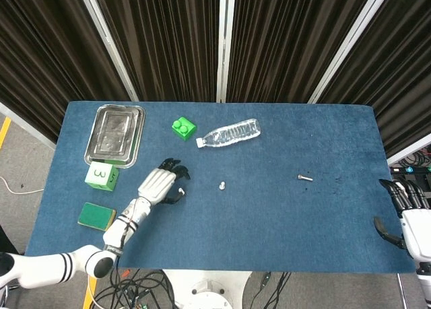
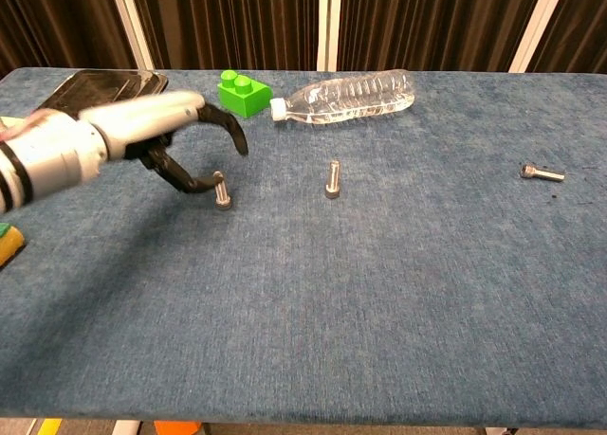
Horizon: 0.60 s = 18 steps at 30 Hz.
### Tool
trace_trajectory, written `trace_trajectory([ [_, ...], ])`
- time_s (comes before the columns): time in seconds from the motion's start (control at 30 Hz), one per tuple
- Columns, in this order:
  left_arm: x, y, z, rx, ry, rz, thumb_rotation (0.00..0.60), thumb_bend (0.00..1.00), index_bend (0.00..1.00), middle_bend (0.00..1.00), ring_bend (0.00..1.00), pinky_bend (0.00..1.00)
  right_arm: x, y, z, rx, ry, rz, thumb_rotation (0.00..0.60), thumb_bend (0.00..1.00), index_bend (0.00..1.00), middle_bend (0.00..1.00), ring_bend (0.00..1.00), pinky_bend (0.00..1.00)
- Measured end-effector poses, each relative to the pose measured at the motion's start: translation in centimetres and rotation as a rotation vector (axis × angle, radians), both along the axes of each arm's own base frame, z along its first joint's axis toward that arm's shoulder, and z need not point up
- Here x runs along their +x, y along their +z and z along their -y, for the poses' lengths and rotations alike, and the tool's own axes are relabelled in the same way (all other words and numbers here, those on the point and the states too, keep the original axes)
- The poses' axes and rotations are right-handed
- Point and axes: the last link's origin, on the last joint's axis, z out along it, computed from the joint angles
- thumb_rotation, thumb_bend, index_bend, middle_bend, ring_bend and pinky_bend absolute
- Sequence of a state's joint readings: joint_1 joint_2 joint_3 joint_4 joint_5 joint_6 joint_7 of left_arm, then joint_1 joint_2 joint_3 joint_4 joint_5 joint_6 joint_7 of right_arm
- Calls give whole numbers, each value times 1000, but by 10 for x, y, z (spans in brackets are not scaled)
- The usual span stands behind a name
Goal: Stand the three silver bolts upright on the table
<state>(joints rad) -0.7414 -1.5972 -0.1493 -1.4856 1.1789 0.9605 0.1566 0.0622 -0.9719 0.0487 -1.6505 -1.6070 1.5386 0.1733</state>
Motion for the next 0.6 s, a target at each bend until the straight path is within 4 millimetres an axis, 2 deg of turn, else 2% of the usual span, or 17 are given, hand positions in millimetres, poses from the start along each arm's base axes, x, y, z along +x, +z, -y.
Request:
trace_trajectory([
  [0.13,-12,32,0,101,7,9,600,312,295,197,51,0,2,-3,10,43,6,-10,600,215,87,157,0,0],
  [0.3,-41,85,8,266,52,-2,600,302,299,197,51,0,5,-14,32,127,-5,-31,600,206,127,195,0,0],
  [0.47,-73,132,28,414,105,-35,600,301,307,197,51,0,10,-32,63,198,-31,-57,600,207,249,230,0,12],
  [0.6,-96,152,48,453,146,-59,600,300,321,197,51,0,15,-52,92,205,-61,-74,600,216,358,244,0,19],
])
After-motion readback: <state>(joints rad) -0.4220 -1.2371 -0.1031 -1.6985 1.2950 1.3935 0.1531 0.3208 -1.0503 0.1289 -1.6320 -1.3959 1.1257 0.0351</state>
